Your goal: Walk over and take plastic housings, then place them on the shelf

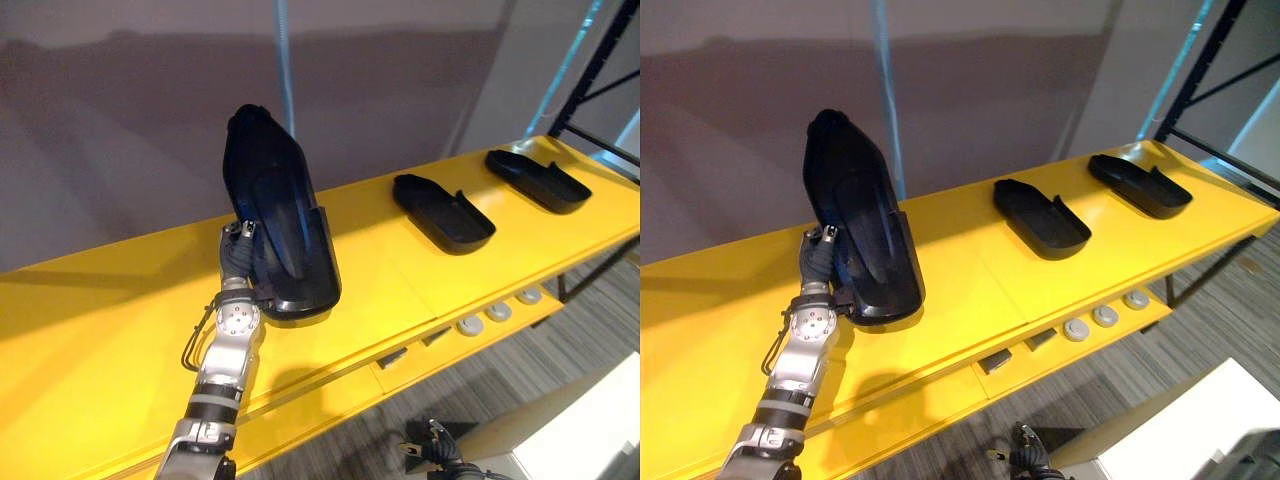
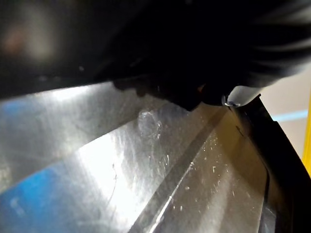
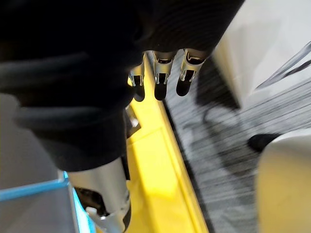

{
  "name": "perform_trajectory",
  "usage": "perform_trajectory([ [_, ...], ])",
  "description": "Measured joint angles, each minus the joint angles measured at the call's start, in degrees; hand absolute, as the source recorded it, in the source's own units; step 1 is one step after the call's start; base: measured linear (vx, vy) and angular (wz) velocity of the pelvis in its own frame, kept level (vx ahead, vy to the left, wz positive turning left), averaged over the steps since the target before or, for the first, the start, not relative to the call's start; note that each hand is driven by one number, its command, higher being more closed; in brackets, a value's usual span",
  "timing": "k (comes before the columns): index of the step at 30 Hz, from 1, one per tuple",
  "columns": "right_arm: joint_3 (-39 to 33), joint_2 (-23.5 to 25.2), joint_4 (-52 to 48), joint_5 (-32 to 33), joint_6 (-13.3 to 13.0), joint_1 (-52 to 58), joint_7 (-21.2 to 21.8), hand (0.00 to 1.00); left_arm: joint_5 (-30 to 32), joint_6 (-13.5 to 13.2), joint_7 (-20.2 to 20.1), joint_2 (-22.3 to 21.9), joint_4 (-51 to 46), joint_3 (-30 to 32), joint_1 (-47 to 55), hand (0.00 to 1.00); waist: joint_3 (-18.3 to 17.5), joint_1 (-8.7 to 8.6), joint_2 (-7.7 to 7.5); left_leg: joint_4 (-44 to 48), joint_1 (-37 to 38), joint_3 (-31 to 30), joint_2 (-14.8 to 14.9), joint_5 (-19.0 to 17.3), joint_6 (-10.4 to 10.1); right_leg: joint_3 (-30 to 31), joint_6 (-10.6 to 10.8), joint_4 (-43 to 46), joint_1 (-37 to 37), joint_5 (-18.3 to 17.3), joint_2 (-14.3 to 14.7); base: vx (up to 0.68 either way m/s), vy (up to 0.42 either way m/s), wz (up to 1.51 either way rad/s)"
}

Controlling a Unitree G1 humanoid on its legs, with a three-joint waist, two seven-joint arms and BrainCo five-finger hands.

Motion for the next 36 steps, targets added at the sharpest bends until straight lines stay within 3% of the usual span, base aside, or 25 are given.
perform_trajectory([
  [8,1.1,-0.7,0.0,0.0,0.0,1.2,0.0,0.00,3.8,2.6,0.2,1.7,8.4,0.5,-4.3,1.00,0.3,-0.84,0.19,-2.2,0.2,0.8,-0.1,2.2,-0.1,0.8,-0.5,-3.1,0.0,2.5,0.3,-0.10,-0.018,-0.06],
  [14,1.1,-0.8,0.0,0.0,-0.1,1.7,0.2,0.00,5.5,5.3,1.2,4.5,17.9,4.7,-7.8,1.00,1.8,-1.57,0.00,-4.5,0.6,1.2,0.0,3.8,-0.4,1.3,-0.9,-4.5,-0.3,3.9,0.9,-0.08,-0.028,-0.04],
  [25,1.1,-1.0,-0.1,0.0,-0.1,1.4,0.4,0.00,3.0,6.1,-0.4,4.4,24.4,5.4,-13.1,1.00,4.1,-1.77,-0.13,-4.5,-0.3,1.3,0.2,3.9,-0.3,1.2,-0.9,-5.3,-0.9,4.0,1.1,-0.01,-0.018,-0.01],
  [26,1.1,-1.0,-0.1,0.0,-0.1,1.3,0.4,0.00,2.2,6.1,-0.3,4.4,25.4,5.9,-14.1,0.00,4.4,-1.79,-0.14,-4.5,-0.5,1.3,0.2,3.9,-0.3,1.2,-0.9,-5.3,-1.1,4.0,1.1,0.00,0.000,0.00],
  [36,1.1,-1.1,-0.3,0.1,-0.7,1.2,0.3,0.00,0.4,6.2,0.6,4.3,29.2,10.2,-17.1,0.00,5.7,-3.07,-0.18,-4.6,-0.4,1.3,0.2,3.8,-0.4,1.3,-0.9,-5.3,-1.2,4.0,1.1,-0.04,-0.014,0.00],
])
